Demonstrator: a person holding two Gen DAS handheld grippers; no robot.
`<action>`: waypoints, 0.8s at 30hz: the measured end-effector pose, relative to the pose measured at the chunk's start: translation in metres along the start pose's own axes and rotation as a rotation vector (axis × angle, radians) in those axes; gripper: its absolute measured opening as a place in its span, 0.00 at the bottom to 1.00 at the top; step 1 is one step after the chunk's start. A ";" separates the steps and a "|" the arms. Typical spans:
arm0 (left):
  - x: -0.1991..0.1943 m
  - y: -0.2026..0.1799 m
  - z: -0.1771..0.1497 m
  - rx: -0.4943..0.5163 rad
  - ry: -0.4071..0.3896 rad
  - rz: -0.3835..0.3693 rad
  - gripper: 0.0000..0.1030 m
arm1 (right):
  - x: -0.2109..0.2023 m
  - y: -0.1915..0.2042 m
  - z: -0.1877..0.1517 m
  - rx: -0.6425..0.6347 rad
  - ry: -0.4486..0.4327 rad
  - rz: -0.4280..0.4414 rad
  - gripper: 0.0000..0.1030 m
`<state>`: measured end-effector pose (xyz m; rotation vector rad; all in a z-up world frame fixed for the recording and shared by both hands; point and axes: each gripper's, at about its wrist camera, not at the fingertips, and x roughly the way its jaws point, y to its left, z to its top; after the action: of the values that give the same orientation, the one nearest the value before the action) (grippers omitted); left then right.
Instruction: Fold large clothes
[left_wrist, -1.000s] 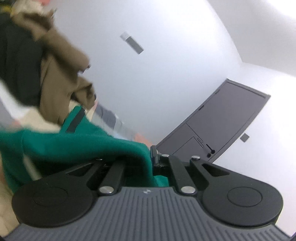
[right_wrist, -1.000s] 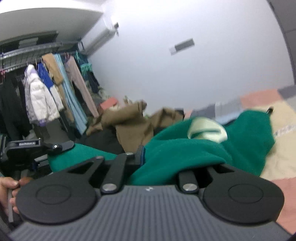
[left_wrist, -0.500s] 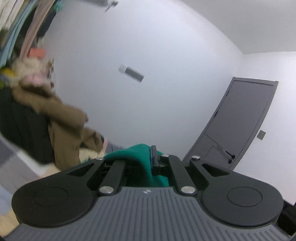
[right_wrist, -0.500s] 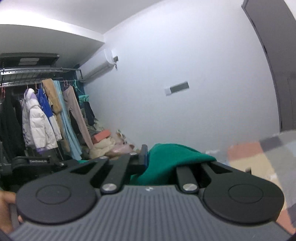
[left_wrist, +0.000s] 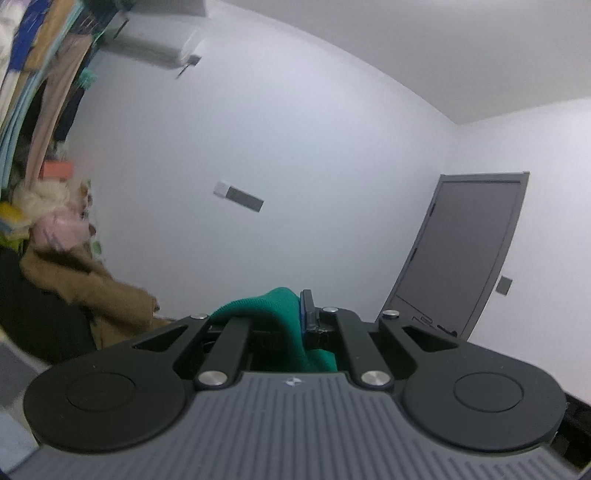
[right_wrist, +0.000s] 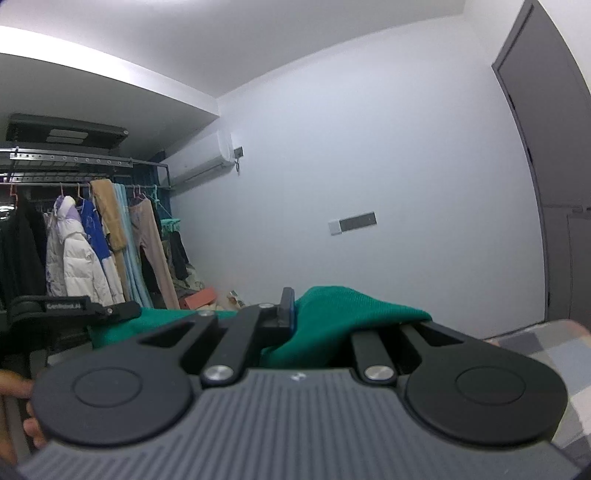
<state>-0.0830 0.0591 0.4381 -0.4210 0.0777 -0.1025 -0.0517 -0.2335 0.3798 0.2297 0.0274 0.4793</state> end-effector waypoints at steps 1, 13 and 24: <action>-0.005 -0.006 0.008 -0.003 -0.007 -0.004 0.06 | -0.003 0.003 0.004 0.000 -0.003 0.001 0.12; -0.008 -0.053 0.096 0.052 -0.111 -0.070 0.07 | -0.012 0.031 0.083 -0.147 -0.101 0.028 0.12; 0.201 -0.009 0.039 0.051 0.072 -0.008 0.07 | 0.140 -0.050 0.049 -0.122 0.054 -0.102 0.12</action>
<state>0.1192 0.0434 0.4660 -0.3663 0.1436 -0.1276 0.0994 -0.2227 0.4197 0.0951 0.0625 0.3837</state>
